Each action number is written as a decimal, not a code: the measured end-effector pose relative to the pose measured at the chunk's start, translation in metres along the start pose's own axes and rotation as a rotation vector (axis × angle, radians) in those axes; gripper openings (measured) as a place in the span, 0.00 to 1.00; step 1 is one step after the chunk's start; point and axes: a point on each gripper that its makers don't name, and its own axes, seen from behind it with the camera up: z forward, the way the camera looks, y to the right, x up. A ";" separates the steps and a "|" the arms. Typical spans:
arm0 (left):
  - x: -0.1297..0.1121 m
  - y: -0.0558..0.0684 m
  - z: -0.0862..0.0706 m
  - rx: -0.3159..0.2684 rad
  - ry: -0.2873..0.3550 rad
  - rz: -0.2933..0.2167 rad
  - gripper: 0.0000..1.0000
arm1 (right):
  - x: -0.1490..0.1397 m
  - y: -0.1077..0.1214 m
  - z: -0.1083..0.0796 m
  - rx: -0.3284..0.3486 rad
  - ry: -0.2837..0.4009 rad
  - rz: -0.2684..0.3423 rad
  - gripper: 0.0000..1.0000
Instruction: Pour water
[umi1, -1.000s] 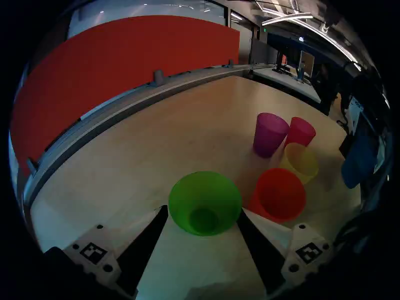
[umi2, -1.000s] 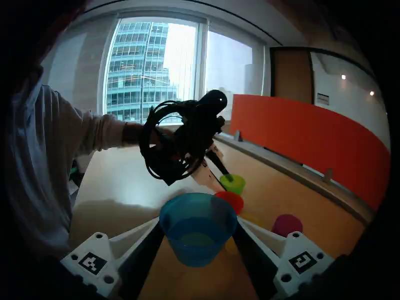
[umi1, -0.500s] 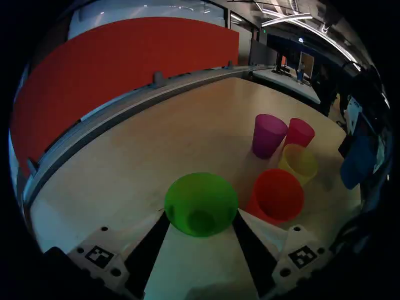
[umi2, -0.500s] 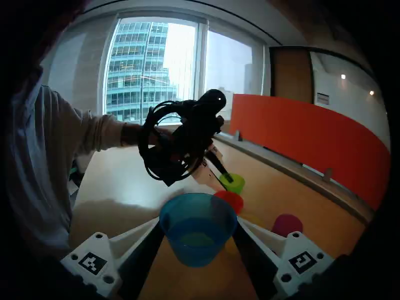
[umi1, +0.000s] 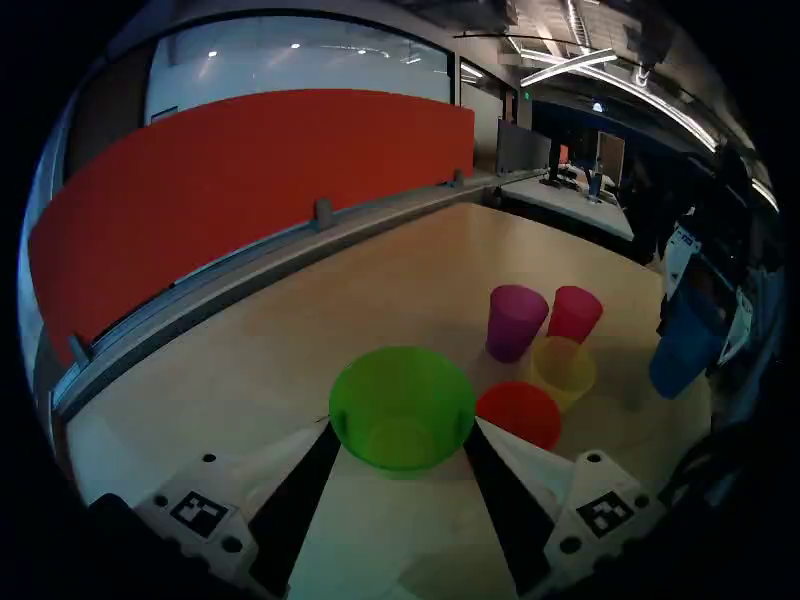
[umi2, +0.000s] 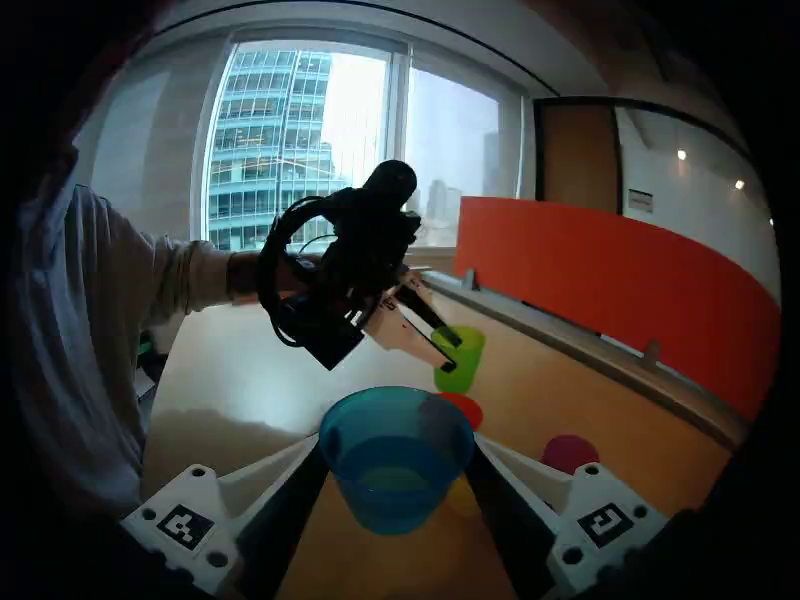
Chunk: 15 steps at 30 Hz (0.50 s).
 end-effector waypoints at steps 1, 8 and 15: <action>0.004 0.000 -0.003 0.002 0.012 0.000 0.85 | 0.000 0.000 0.000 -0.001 0.001 -0.001 0.91; 0.026 0.001 -0.023 0.015 0.089 -0.001 0.85 | 0.005 -0.002 -0.005 -0.006 0.008 -0.008 0.90; 0.054 0.002 -0.041 0.015 0.185 -0.001 0.85 | 0.010 -0.002 -0.008 -0.009 0.017 -0.011 0.91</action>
